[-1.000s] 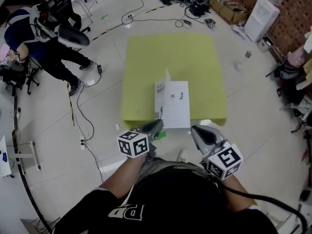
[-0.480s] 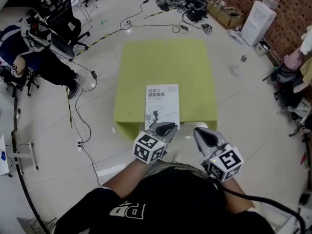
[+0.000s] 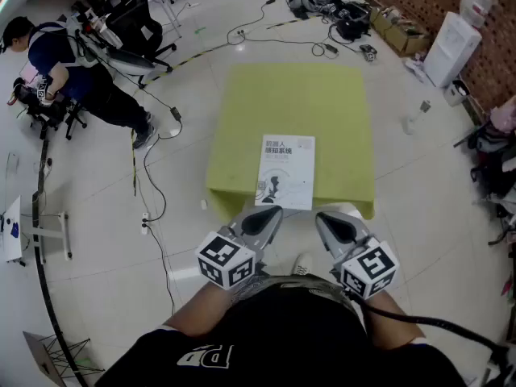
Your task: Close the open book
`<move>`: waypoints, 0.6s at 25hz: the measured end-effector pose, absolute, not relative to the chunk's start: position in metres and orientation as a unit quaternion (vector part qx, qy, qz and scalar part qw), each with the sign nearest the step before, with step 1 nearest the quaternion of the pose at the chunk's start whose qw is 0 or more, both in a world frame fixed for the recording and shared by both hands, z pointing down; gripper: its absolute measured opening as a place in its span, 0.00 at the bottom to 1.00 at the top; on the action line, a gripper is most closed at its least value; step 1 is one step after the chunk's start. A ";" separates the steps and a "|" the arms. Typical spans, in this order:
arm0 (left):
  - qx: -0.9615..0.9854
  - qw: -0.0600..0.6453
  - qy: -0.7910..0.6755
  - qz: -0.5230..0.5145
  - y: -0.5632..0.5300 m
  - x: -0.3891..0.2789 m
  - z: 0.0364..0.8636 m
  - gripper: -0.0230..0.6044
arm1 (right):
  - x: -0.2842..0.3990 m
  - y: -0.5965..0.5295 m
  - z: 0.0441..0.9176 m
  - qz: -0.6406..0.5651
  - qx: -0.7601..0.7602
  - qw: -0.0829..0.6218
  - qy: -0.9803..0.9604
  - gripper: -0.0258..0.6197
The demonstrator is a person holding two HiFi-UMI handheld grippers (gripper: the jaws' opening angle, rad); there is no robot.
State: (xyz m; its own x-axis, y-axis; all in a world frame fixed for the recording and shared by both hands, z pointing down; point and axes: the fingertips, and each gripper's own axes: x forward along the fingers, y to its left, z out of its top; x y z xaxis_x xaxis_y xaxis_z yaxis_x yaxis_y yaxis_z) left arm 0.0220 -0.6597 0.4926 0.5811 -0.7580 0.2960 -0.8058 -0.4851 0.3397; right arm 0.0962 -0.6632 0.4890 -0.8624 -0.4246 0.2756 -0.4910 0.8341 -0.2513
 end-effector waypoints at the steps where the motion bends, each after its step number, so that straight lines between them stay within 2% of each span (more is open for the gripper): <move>1: 0.859 0.223 -0.458 0.054 -0.655 0.014 0.490 0.05 | 0.092 -0.664 0.488 0.157 0.242 0.103 -0.952 0.05; 15: 0.862 0.196 -0.466 0.032 -0.591 -0.110 0.456 0.05 | 0.011 -0.598 0.475 0.163 0.301 0.087 -0.935 0.05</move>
